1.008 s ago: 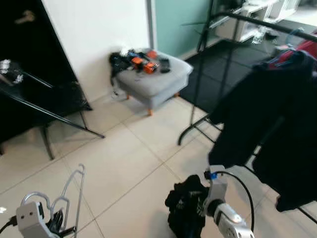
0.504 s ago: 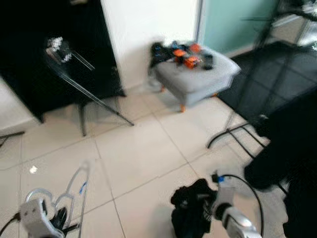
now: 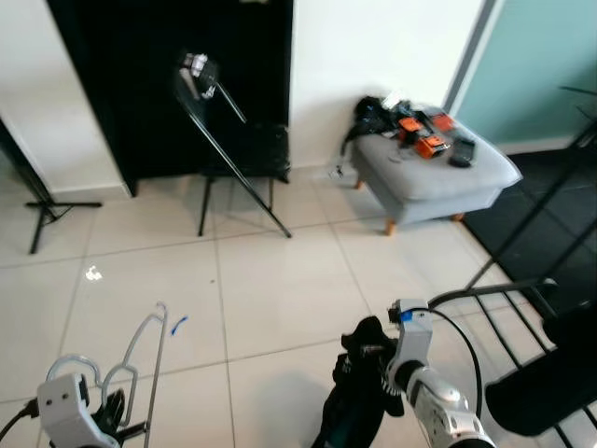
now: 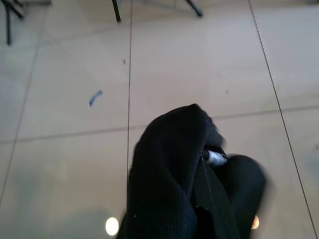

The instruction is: Hang hanger

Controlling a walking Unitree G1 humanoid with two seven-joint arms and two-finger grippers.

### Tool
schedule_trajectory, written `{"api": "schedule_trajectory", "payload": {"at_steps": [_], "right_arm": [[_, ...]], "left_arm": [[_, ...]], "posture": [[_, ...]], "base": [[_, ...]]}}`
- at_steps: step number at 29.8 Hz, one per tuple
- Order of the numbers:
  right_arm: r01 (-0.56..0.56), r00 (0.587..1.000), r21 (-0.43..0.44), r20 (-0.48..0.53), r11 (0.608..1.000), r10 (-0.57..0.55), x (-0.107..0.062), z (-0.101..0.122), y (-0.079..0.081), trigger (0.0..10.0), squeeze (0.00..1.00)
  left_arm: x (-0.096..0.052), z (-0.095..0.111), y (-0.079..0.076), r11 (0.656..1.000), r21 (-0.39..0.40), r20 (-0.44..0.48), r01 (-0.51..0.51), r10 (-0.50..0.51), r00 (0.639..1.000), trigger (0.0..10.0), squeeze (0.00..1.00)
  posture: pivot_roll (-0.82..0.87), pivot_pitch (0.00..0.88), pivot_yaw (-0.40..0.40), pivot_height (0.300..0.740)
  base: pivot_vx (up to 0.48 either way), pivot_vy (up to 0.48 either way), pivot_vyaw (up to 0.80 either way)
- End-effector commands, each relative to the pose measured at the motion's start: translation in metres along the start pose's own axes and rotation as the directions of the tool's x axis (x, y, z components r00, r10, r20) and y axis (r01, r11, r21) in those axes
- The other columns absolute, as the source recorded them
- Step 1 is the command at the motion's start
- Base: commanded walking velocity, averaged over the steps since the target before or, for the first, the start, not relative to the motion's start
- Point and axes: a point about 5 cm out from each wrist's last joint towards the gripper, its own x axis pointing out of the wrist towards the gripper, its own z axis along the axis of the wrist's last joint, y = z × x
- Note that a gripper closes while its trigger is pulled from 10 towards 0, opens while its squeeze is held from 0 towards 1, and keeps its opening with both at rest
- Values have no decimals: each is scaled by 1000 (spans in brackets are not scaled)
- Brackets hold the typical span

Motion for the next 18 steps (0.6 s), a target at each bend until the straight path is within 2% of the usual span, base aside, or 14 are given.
{"api": "schedule_trajectory", "payload": {"at_steps": [1,5,12,18], "right_arm": [[12,1000,1,5,1000,-12,-1,0,-4,10000,0],[32,999,3,-9,999,-32,-2,0,-14,10000,0],[39,999,0,-24,999,-39,-2,1,-20,10000,0],[42,998,-9,-38,999,-43,-4,3,-29,10000,0]], "left_arm": [[0,-4,-4,1000,2,-16,16,-16,1000,10000,0],[2,-6,-15,999,13,-16,48,-48,999,10000,0],[3,-7,-20,998,15,-6,53,-53,999,10000,0],[13,0,-31,991,67,12,113,-114,993,10000,0]], "posture": [[-93,137,-56,740],[-108,122,-55,740],[-104,112,-50,740],[-92,117,-50,740]], "base": [[0,0,744],[0,0,744],[0,0,744],[0,0,744]]}}
